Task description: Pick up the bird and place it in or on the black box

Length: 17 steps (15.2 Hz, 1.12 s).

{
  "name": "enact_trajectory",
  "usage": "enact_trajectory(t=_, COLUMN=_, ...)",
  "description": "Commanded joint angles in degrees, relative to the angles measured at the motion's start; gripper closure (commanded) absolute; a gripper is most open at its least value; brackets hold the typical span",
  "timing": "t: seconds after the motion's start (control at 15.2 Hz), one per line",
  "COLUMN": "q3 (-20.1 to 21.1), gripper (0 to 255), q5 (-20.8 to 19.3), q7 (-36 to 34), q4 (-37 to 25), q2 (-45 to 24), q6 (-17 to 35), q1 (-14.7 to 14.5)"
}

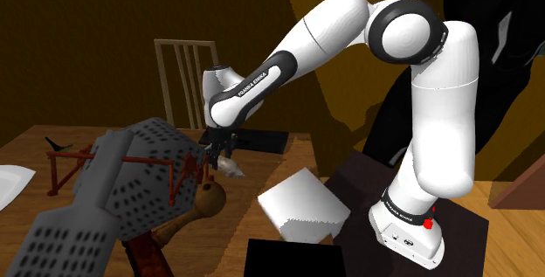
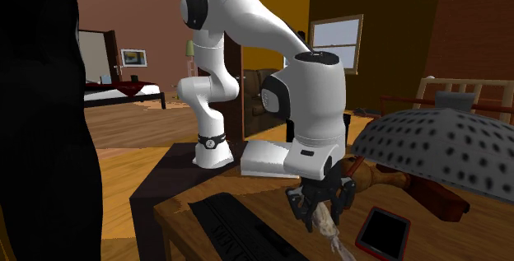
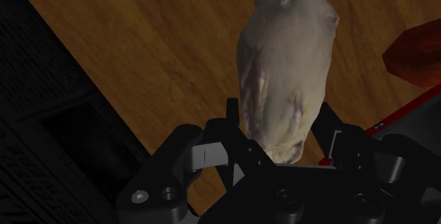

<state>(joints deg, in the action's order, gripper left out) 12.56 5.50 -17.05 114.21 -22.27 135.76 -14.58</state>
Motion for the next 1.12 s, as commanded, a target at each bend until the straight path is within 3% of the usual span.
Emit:
enact_trajectory(t=0.0, q3=0.1, gripper=255, q5=0.0, q7=-0.1, q4=-0.1, q2=-0.2, q6=0.1, q1=-0.2)
enact_trajectory(t=1.06, q3=0.6, gripper=255, q5=0.9, q7=-0.7, q4=-3.3, q2=7.1, q6=-10.3, q1=0.5)
